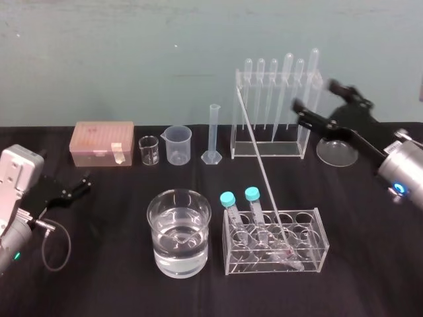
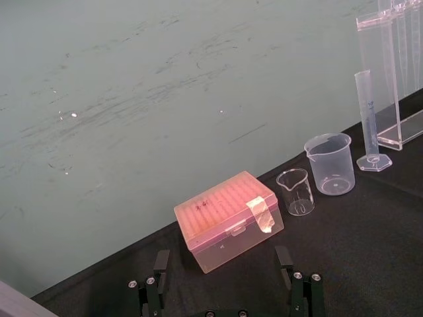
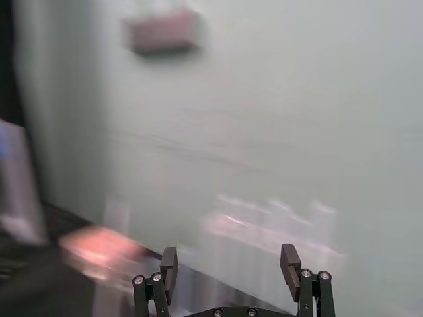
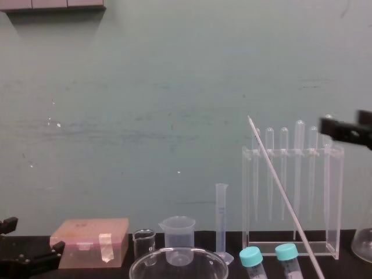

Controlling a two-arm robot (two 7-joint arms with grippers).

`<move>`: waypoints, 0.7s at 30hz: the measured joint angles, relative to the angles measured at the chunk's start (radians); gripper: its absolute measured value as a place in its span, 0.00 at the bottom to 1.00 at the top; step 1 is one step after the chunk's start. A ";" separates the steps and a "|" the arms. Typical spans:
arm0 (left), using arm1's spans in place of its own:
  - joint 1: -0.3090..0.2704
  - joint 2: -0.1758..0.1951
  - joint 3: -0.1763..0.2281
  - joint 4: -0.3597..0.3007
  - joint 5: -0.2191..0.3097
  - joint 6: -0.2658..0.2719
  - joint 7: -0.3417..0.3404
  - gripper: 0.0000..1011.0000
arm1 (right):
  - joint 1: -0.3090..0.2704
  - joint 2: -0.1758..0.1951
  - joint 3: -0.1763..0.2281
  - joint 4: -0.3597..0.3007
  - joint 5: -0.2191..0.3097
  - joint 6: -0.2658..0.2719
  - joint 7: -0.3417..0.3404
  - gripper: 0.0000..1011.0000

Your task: Hold the thermometer with one hand and immerse one end into the beaker, then reinsert it into the test tube rack.

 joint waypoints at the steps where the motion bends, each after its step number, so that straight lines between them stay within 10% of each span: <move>1: 0.000 0.000 0.000 0.000 0.000 0.000 0.000 1.00 | -0.006 -0.003 0.004 0.010 -0.055 0.010 -0.075 0.99; 6: 0.000 0.000 0.000 0.000 0.000 0.000 0.000 1.00 | -0.019 -0.005 -0.029 0.068 -0.219 0.143 -0.256 0.99; 11: 0.000 0.000 0.000 0.000 0.000 0.000 0.000 1.00 | -0.024 -0.014 -0.050 0.102 -0.260 0.221 -0.285 0.99; 21: 0.000 0.000 0.000 0.000 0.000 0.000 0.000 1.00 | -0.024 -0.013 -0.048 0.098 -0.257 0.210 -0.284 0.99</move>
